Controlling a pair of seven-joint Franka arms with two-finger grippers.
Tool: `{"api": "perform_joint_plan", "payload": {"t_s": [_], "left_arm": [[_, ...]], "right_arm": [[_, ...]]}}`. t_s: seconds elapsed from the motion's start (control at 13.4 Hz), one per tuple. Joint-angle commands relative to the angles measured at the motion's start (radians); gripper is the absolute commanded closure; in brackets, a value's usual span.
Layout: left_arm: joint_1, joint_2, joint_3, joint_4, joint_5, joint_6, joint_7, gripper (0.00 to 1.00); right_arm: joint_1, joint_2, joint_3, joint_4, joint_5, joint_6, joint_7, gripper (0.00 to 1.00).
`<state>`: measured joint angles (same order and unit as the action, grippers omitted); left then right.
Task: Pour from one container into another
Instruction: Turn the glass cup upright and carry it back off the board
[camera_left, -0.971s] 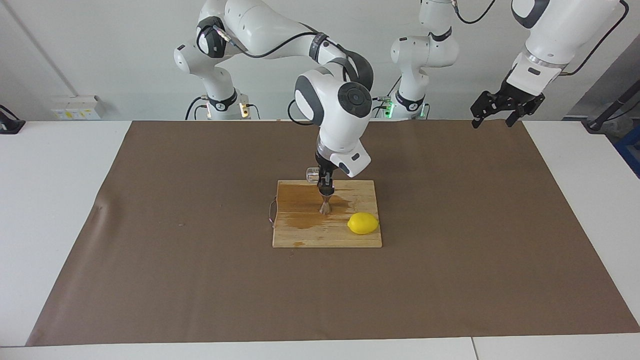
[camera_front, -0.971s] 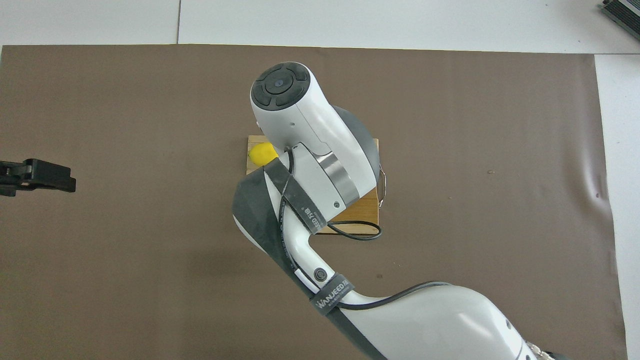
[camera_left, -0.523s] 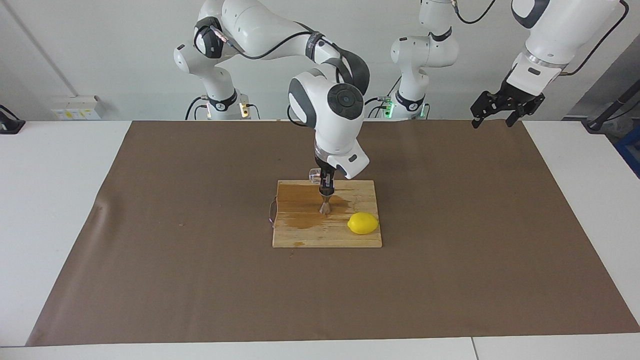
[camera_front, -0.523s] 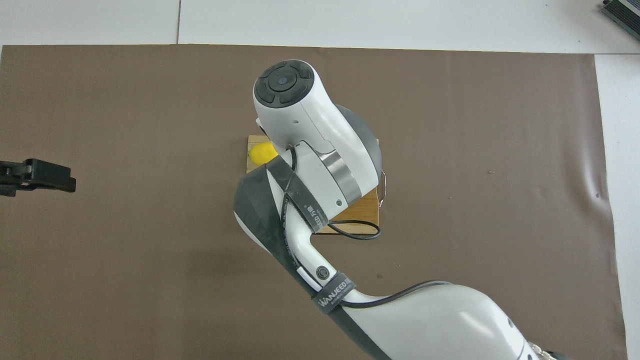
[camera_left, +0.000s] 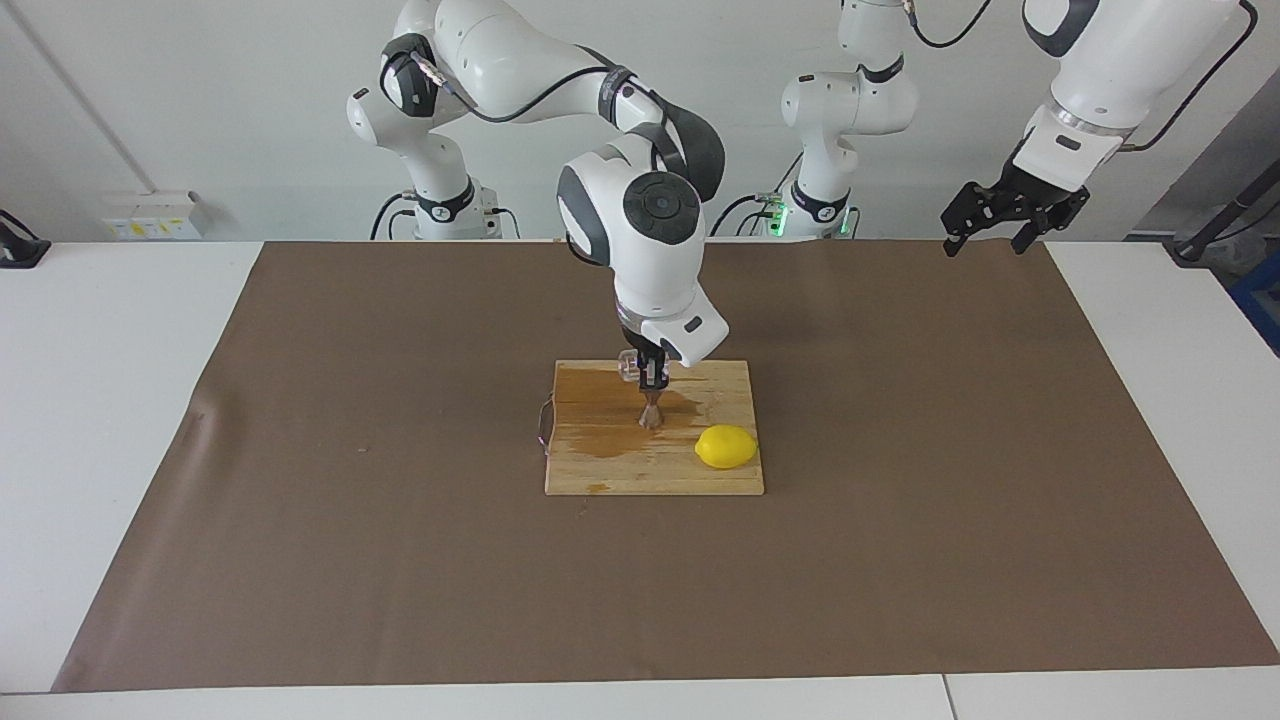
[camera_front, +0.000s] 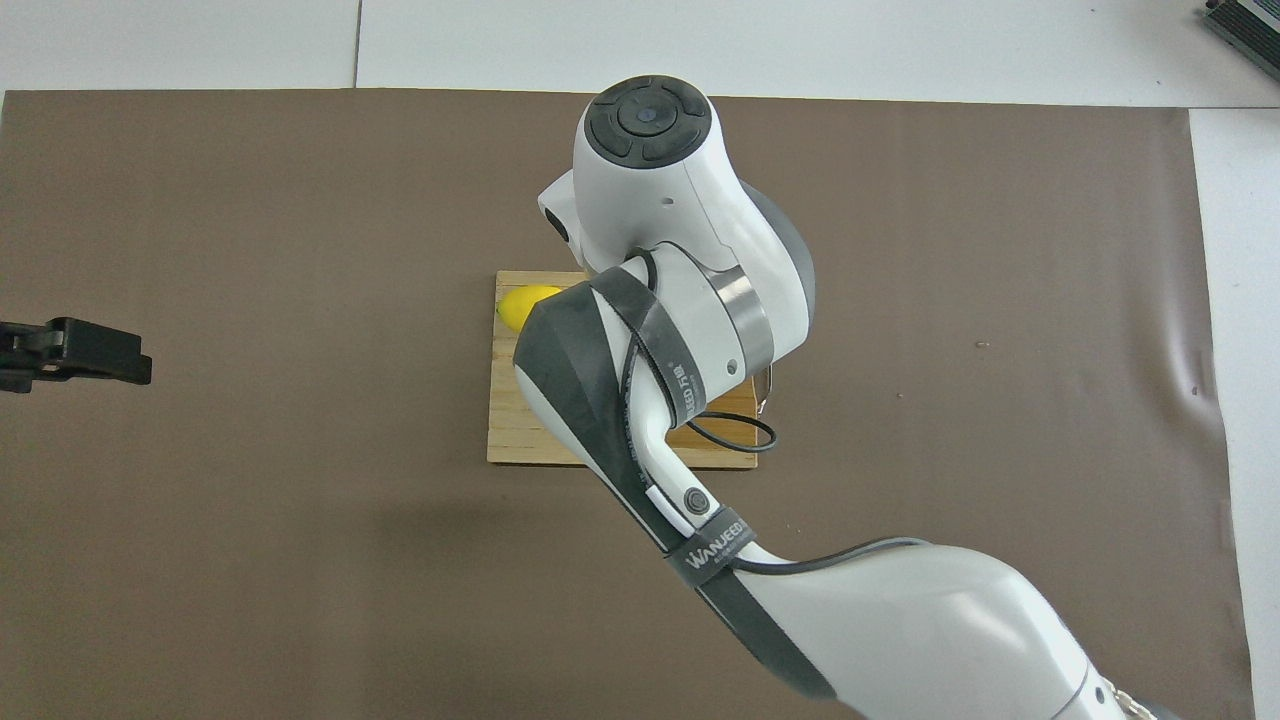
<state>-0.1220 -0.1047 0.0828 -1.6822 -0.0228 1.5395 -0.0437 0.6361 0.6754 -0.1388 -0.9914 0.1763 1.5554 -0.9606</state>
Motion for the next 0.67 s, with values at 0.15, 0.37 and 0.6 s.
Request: {"api": "perform_joint_plan", "payload": {"t_s": [0.15,0.37,0.6], "left_arm": [[0.001,-0.026,0.000,-0.025,0.017,-0.001,0.004,0.00],[-0.001,-0.026,0.000,-0.024,0.017,-0.001,0.004,0.00],[0.001,-0.026,0.000,-0.025,0.017,-0.001,0.002,0.00]], "right_arm": [[-0.032,-0.224,0.005,-0.352,0.078,0.209,-0.101,0.63],[-0.091,-0.267,0.007,-0.372,0.167,0.207,-0.153,0.63],[-0.160,-0.287,0.007,-0.374,0.219,0.192,-0.223,0.63]]}}
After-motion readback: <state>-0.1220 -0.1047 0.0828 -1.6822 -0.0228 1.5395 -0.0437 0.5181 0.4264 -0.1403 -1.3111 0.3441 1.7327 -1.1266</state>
